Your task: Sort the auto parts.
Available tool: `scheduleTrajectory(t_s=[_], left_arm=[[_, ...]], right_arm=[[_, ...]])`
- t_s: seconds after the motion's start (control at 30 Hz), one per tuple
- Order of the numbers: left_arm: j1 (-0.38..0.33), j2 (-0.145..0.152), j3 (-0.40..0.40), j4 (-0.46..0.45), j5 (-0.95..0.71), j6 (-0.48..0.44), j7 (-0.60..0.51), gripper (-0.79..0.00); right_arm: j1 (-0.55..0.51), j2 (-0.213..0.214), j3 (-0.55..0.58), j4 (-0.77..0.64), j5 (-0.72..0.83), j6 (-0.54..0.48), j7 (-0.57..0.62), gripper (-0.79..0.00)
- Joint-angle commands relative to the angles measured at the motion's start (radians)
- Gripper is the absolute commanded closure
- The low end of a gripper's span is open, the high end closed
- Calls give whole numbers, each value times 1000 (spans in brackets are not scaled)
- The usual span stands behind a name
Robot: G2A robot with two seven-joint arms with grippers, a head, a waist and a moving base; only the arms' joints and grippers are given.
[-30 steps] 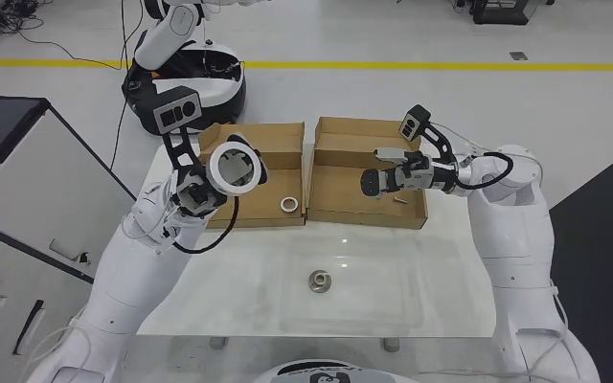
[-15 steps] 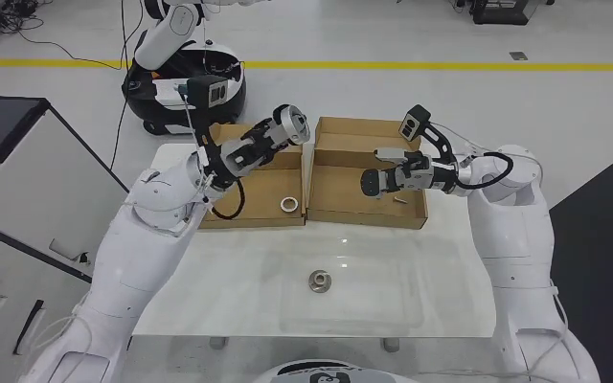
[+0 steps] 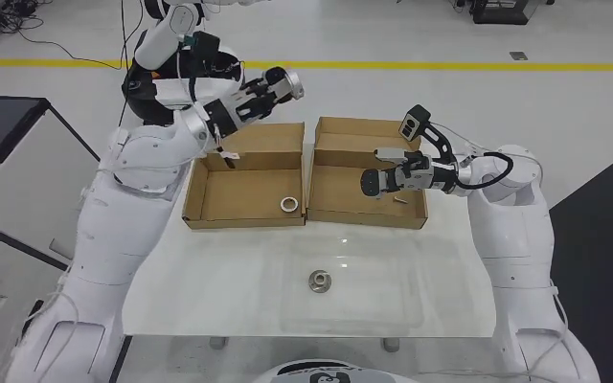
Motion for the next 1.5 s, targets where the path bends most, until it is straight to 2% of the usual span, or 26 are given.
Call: scheduleTrajectory(t_s=[0.0,0.23,0.63,0.83,1.03,1.13,1.23,1.47], left_arm=[[-38,-1,18,16,76,35,-35,0],[-123,2,70,50,300,111,-177,0],[-161,15,137,56,556,173,-496,0],[-241,-1,222,138,550,140,-679,0],[-378,-39,341,278,534,79,-807,0],[-422,-61,399,358,538,61,-801,0],[-436,-83,449,426,536,55,-767,0],[-424,-120,541,557,559,44,-734,0]], right_arm=[[0,0,0,0,0,0,0,-785],[0,0,0,0,0,0,0,-785],[0,0,0,0,0,0,0,-785],[0,0,0,0,0,0,0,-785],[0,0,0,0,0,0,0,-785],[0,0,0,0,0,0,0,-785],[0,0,0,0,0,0,0,-785],[0,0,0,0,0,0,0,-785]])
